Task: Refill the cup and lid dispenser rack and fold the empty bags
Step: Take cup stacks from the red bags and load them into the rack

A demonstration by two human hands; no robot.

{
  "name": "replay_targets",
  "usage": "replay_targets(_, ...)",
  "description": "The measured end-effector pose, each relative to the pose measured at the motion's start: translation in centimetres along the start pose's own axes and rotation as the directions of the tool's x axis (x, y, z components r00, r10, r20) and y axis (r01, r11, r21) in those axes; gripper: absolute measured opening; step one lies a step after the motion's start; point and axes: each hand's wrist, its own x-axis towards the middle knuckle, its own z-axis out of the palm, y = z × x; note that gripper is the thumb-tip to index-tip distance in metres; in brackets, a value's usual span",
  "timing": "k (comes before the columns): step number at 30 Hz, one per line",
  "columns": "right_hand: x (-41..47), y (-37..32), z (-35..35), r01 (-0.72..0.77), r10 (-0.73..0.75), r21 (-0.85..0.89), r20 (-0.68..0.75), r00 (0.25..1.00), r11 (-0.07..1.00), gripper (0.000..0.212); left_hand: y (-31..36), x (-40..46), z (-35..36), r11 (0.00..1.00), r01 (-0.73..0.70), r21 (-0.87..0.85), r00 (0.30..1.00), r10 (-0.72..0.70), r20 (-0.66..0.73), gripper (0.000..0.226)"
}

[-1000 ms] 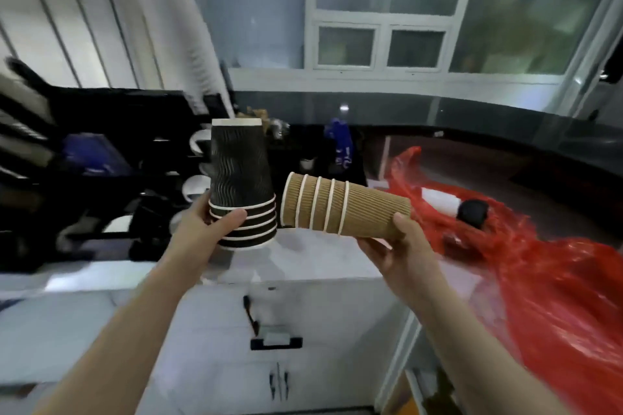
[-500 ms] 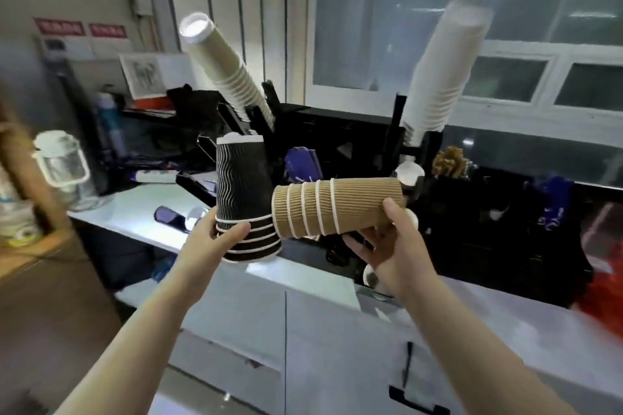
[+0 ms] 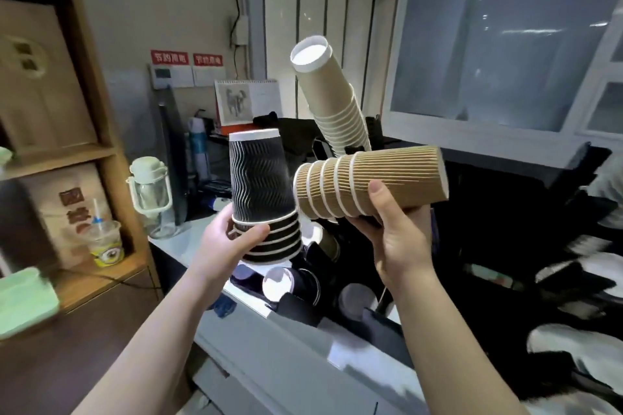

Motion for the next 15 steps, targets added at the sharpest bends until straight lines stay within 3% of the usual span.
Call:
replay_targets(6, 2.7, 2.3, 1.5, 0.016, -0.015, -0.153, 0.005, 1.0, 0.988, 0.066, -1.4, 2.8, -2.6, 1.0, 0.016, -0.02, 1.0, -0.016, 0.01, 0.056)
replay_targets(10, 3.0, 4.4, 1.7, 0.049, -0.069, -0.342, -0.048, 0.996, 0.938, 0.072, -3.0, 4.1, -4.7, 0.997, 0.057, -0.047, 0.997, -0.054, 0.059, 0.057)
replay_targets(15, 2.5, 7.2, 1.6, 0.142, -0.226, -0.654, -0.046, 0.973, 0.743, 0.069, -4.9, 5.2, -6.3, 0.989, 0.132, -0.074, 0.98, -0.118, 0.161, 0.055)
